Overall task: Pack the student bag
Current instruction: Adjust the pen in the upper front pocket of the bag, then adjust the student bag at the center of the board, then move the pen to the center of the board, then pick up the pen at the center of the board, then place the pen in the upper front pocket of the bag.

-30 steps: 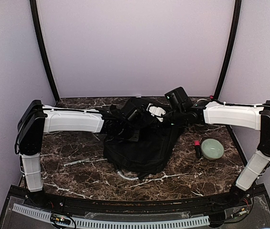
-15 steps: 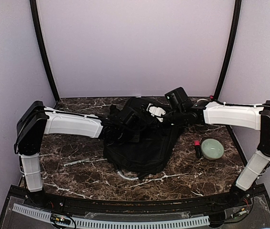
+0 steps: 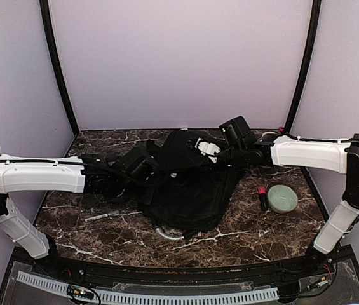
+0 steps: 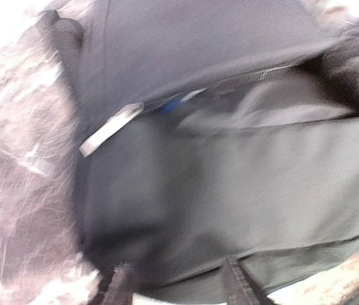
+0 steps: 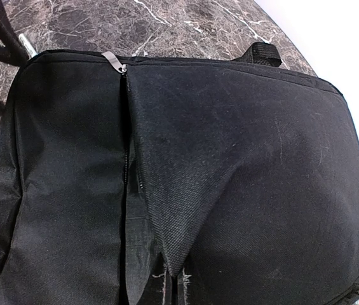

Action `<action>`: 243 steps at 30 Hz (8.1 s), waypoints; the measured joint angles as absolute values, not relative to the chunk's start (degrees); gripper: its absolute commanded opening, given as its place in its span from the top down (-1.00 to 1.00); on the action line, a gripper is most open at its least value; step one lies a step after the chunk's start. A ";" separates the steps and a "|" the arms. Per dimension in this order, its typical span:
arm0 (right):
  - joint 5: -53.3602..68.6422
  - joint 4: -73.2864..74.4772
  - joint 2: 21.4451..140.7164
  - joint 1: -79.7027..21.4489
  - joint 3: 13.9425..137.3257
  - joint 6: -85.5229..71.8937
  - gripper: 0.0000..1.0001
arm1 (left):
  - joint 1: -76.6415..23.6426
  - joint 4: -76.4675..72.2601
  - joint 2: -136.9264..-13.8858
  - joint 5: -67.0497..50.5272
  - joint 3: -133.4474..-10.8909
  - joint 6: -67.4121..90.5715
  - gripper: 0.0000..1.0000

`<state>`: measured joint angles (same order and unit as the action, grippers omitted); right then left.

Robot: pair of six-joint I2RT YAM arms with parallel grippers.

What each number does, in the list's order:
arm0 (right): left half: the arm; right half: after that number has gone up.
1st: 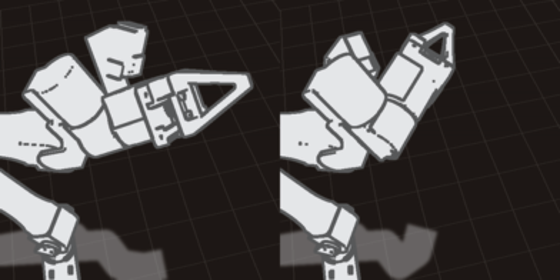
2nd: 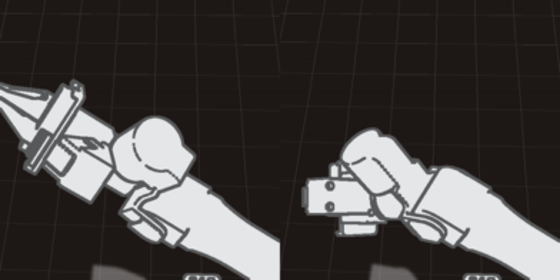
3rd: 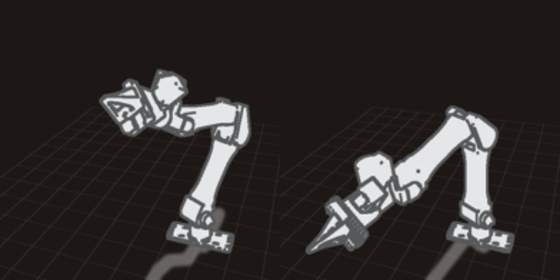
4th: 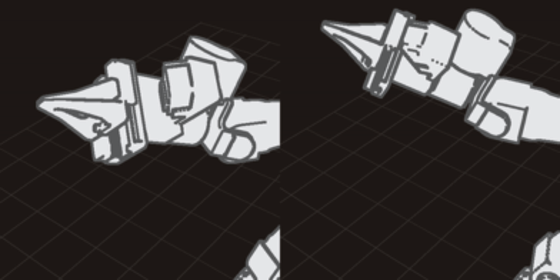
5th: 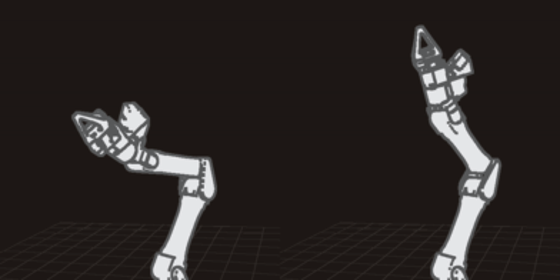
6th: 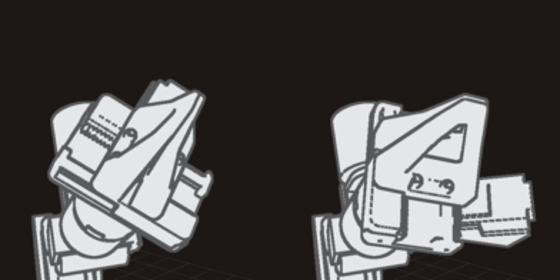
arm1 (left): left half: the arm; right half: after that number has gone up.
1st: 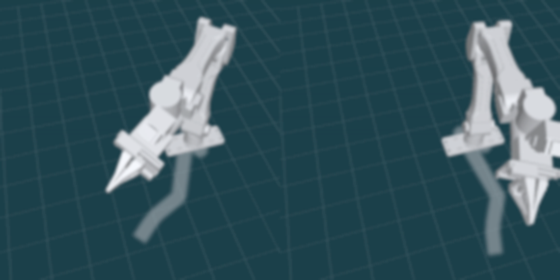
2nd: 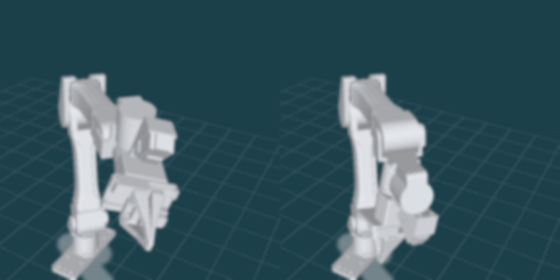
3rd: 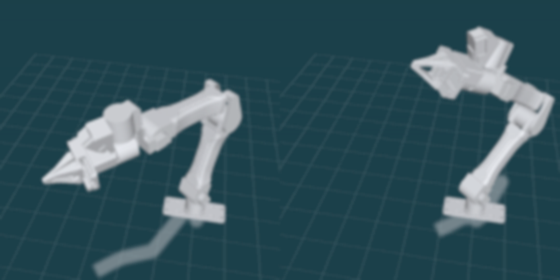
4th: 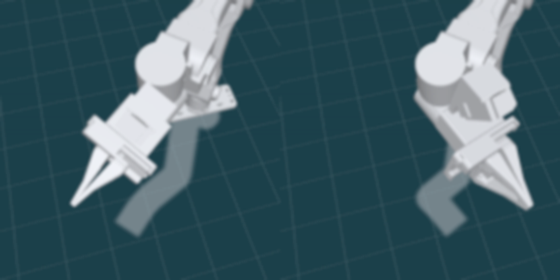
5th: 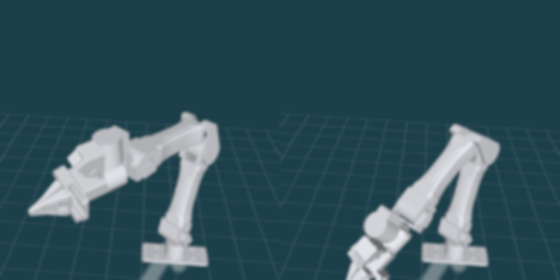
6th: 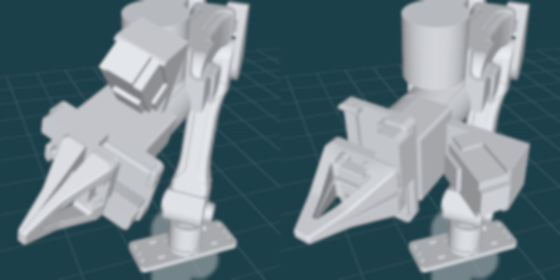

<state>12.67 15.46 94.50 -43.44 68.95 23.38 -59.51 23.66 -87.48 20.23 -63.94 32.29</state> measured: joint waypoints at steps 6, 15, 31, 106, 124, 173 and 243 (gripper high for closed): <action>13.32 15.49 94.50 -43.48 68.95 23.38 1.00 | -57.60 35.24 -86.02 25.91 -58.39 38.89 -0.43; 17.56 15.09 94.50 -45.06 68.90 23.24 1.00 | -44.73 33.47 -78.70 19.14 -50.85 45.69 -0.48; 17.58 14.96 94.50 -44.69 68.90 23.51 1.00 | -39.48 28.12 -69.89 8.32 -44.49 38.13 -0.36; 1.56 19.53 101.14 -46.44 74.00 27.99 1.00 | -47.88 27.83 -73.95 0.54 -33.50 45.65 -0.13; 1.89 19.57 101.41 -46.44 74.00 27.99 1.00 | -59.07 41.28 -87.83 5.85 -44.91 50.35 0.50; 2.63 19.29 104.03 -46.46 74.00 27.99 1.00 | -68.40 56.01 -75.61 3.79 -49.89 62.22 1.00; 1.93 20.18 94.19 -46.63 71.33 27.40 1.00 | -51.40 29.15 -105.67 -2.02 -82.48 34.11 0.74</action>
<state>1.93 20.18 94.19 -46.63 71.33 27.40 -51.40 29.15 -105.67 -2.02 -82.48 34.11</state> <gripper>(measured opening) 0.009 0.276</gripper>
